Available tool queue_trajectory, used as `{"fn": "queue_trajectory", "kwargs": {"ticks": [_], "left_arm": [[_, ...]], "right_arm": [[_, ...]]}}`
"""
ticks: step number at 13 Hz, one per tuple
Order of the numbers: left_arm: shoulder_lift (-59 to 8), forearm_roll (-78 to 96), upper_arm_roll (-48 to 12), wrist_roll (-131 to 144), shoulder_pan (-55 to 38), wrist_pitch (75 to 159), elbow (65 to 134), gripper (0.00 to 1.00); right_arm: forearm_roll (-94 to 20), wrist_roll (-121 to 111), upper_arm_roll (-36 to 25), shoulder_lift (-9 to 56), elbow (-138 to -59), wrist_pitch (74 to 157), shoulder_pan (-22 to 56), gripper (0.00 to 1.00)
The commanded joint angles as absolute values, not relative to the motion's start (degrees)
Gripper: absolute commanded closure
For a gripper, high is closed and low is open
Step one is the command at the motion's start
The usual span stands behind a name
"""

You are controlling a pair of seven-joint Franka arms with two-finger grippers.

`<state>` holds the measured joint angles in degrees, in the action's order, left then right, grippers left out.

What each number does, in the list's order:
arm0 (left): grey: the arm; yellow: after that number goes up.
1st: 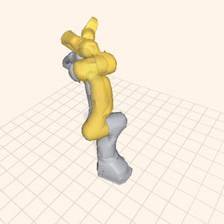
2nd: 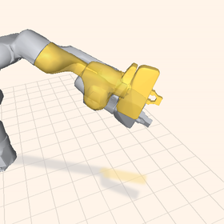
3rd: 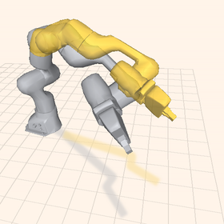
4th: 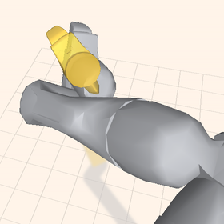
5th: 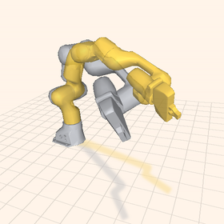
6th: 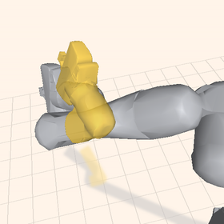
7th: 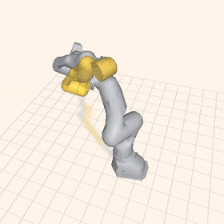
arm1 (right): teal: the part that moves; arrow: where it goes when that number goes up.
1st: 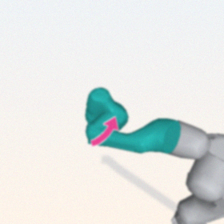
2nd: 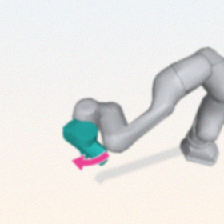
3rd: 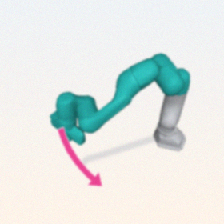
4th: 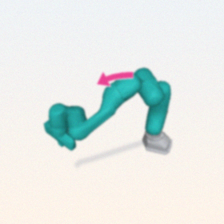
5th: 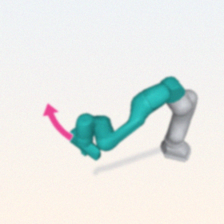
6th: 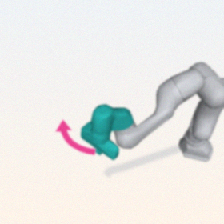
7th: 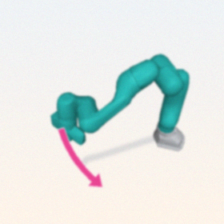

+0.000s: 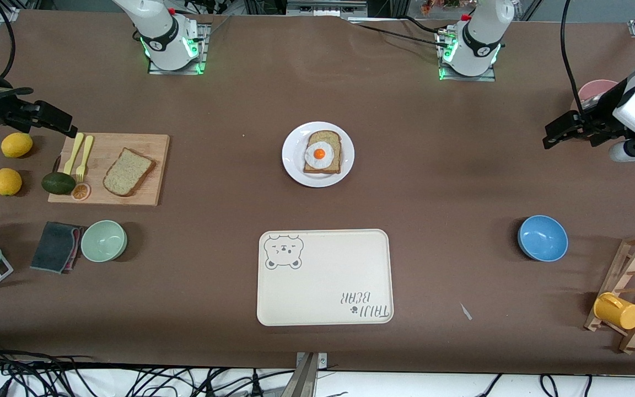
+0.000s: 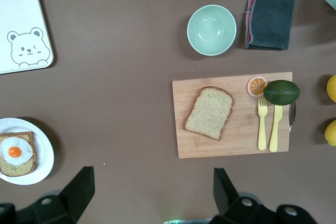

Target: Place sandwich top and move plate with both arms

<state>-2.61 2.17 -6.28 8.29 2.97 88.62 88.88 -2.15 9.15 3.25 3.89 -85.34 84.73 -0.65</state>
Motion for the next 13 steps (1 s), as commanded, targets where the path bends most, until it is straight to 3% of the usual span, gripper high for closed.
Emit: {"fn": "queue_trajectory", "kwargs": {"ticks": [1, 13], "left_arm": [[-2.9, 0.7, -6.8, 9.0, 2.9, 87.3, 87.4, 0.0], [-2.9, 0.5, -7.1, 8.8, 2.8, 87.3, 87.3, 0.0]], "right_arm": [[-1.9, 9.5, 4.3, 4.0, -84.7, 83.8, -1.2, 0.0], [-2.0, 9.4, 4.2, 4.7, -84.6, 85.9, -0.1, 0.0]]}}
